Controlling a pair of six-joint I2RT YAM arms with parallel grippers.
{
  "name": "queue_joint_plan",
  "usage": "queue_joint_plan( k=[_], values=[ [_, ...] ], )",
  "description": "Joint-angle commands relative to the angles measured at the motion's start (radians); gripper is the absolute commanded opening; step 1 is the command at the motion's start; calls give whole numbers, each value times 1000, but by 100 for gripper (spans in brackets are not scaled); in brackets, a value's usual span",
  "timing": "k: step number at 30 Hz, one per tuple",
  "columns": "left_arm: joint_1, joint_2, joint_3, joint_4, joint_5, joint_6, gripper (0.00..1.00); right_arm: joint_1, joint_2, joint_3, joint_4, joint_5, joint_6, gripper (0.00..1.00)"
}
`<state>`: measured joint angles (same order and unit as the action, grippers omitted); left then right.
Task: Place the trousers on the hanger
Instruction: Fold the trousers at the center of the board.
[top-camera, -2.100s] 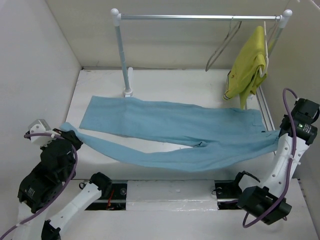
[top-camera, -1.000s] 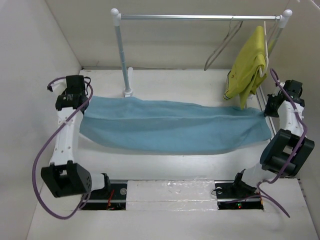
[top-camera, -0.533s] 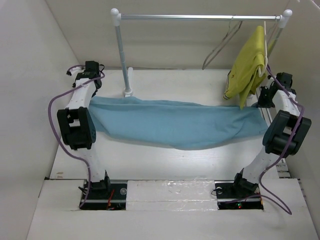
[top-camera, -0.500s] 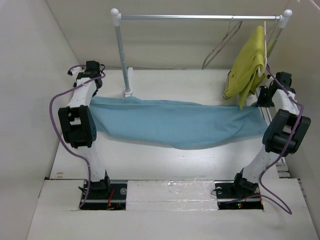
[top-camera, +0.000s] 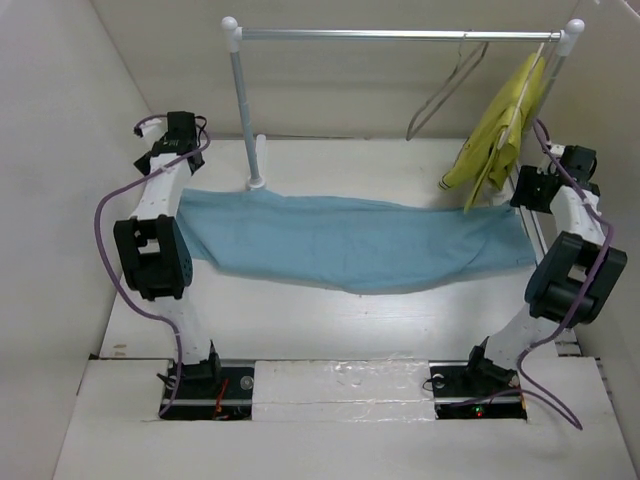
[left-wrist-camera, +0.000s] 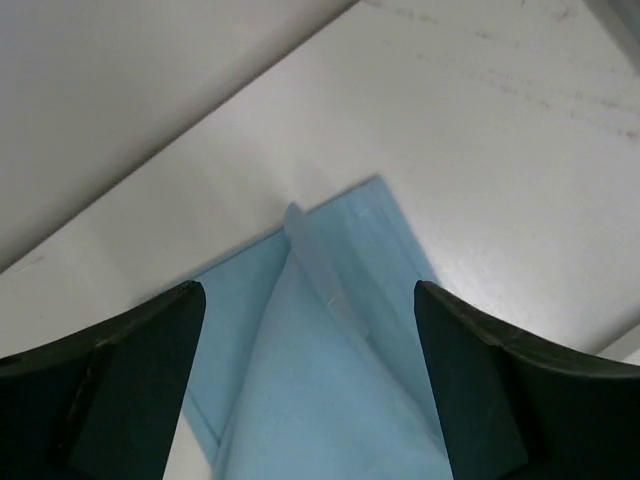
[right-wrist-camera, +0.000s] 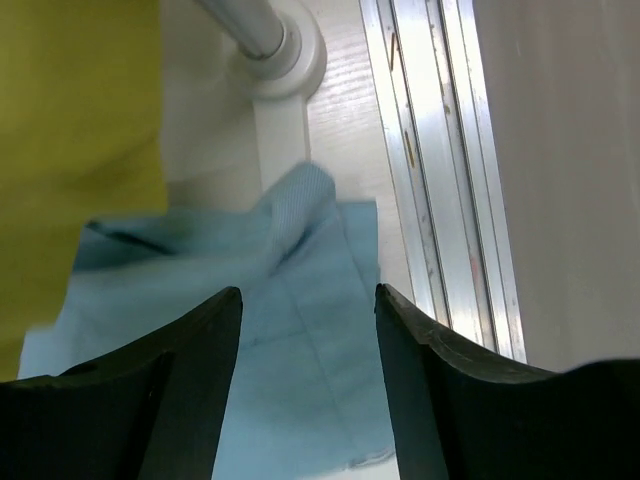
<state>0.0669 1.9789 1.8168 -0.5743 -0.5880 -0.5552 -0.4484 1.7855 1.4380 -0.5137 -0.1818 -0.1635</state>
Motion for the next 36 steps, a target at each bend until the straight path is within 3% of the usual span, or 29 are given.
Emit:
queue_joint_plan(
  k=[1,3,5,7,8,11,15,20,24,36],
  values=[
    [-4,-188,-196,-9,48,-60,81,-35,-194,-103,66,-71,-37,61],
    [7,-357,-460,72,114,-109,75,-47,-274,-180,79,-84,-22,59],
    [82,-516,-626,161,198,-141,67,-47,-399,-302,125,-96,-1,50],
    [138,-589,-810,211,313,-166,48,-47,-486,-382,174,-133,53,16],
    [207,-627,-848,255,354,-158,29,-38,-568,-454,194,-149,70,0],
    [226,-579,-878,263,413,-123,5,54,-690,-543,274,-211,110,0],
    [235,-454,-782,263,478,-106,3,183,-745,-646,291,-296,82,0],
    [235,-299,-702,271,533,-62,15,322,-767,-732,253,-306,33,0],
    [235,-253,-674,272,531,-43,15,396,-822,-795,257,-272,51,0],
    [200,-132,-603,320,577,-41,24,574,-813,-719,190,-166,28,0]
  ],
)
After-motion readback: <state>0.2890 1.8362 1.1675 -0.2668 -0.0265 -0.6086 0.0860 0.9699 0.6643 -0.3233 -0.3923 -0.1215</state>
